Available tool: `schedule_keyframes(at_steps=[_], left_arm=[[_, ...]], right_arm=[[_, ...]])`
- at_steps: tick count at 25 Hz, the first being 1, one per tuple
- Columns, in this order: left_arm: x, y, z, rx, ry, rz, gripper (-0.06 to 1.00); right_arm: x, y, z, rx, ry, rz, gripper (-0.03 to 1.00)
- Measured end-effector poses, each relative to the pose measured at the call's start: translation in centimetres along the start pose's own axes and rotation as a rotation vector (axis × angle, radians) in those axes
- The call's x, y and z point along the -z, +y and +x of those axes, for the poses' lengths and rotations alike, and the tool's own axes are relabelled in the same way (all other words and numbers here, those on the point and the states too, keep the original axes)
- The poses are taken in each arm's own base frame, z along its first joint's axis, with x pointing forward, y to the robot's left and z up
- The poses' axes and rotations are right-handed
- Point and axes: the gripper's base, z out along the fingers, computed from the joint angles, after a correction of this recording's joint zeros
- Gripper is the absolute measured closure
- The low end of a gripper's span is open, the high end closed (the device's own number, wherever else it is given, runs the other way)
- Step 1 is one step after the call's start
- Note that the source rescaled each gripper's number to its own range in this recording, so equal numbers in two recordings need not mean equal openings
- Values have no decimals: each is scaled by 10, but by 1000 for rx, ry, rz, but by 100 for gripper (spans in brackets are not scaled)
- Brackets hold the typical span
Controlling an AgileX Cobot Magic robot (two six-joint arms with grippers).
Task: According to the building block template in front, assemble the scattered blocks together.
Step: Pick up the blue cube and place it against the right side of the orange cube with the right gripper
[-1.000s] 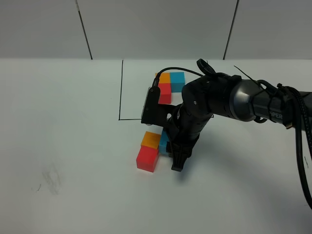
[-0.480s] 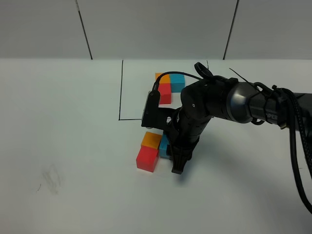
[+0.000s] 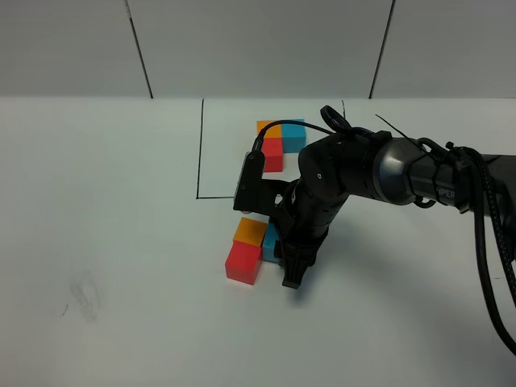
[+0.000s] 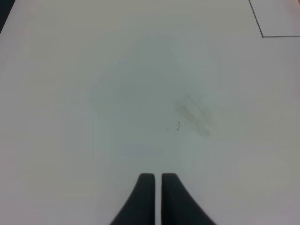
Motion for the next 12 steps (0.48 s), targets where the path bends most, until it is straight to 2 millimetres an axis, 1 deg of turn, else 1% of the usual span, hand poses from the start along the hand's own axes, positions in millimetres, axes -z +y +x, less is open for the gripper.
schedule_keyframes(at_steps=[12], left_arm=[[0, 0, 0, 0, 0, 0, 94]], right_arm=[[0, -1, 0, -1, -6, 7, 46]])
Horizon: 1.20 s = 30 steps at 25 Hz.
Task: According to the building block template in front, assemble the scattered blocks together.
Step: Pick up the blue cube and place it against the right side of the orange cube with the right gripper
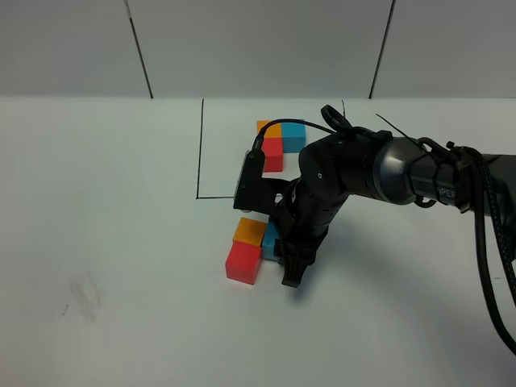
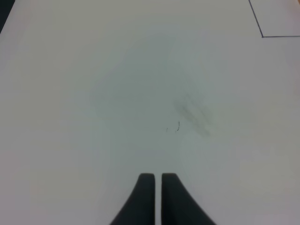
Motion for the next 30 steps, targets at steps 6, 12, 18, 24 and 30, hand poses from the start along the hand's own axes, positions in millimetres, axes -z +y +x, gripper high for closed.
schedule_keyframes(at_steps=[6, 12, 18, 24, 30], left_arm=[[0, 0, 0, 0, 0, 0, 94], [0, 0, 0, 0, 0, 0, 94], [0, 0, 0, 0, 0, 0, 94], [0, 0, 0, 0, 0, 0, 94], [0, 0, 0, 0, 0, 0, 94]], right_arm=[[0, 0, 0, 0, -2, 2, 46], [0, 0, 0, 0, -4, 3, 46], [0, 0, 0, -2, -5, 2, 46], [0, 0, -1, -5, -8, 2, 46], [0, 0, -1, -12, -15, 2, 46]])
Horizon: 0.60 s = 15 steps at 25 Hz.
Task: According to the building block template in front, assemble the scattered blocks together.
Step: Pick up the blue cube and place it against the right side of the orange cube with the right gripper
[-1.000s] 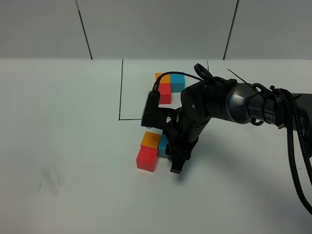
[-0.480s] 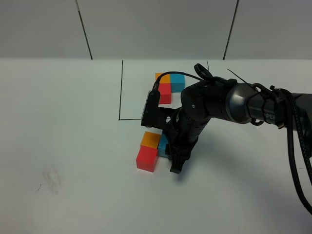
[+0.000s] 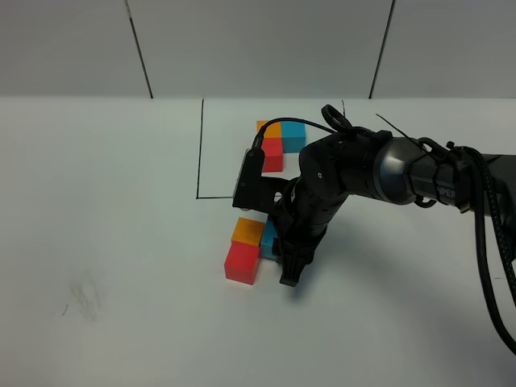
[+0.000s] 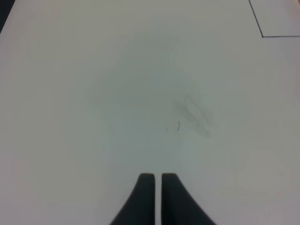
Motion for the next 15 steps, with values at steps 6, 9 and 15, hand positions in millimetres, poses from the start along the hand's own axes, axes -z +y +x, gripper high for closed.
schedule_keyframes(at_steps=[6, 9, 15], left_arm=[[0, 0, 0, 0, 0, 0, 94], [0, 0, 0, 0, 0, 0, 94], [0, 0, 0, 0, 0, 0, 94]], right_arm=[[0, 0, 0, -8, -3, -3, 46], [0, 0, 0, -8, -3, -3, 46], [0, 0, 0, -8, -3, -3, 46]])
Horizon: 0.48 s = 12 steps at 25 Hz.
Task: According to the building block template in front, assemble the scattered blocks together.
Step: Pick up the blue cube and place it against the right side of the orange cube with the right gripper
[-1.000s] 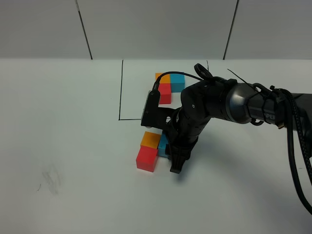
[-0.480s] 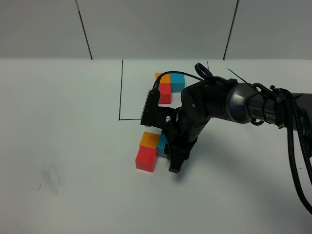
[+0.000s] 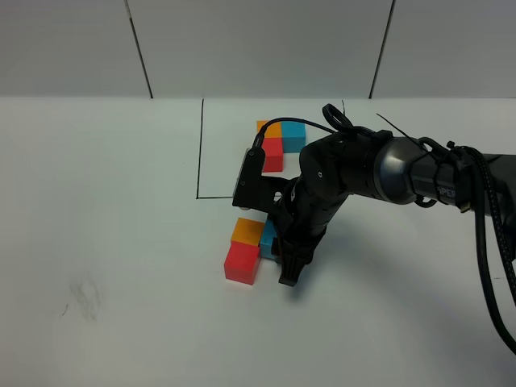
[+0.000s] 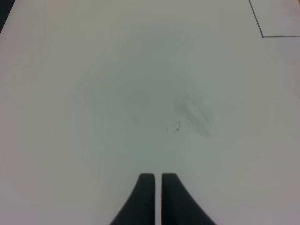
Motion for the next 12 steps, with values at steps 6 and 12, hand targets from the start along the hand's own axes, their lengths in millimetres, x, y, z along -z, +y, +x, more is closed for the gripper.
schedule_keyframes(at_steps=[6, 12], left_arm=[[0, 0, 0, 0, 0, 0, 94], [0, 0, 0, 0, 0, 0, 94]], right_arm=[[-7, 1, 2, -3, 10, -9, 46], [-10, 1, 2, -3, 15, -13, 46]])
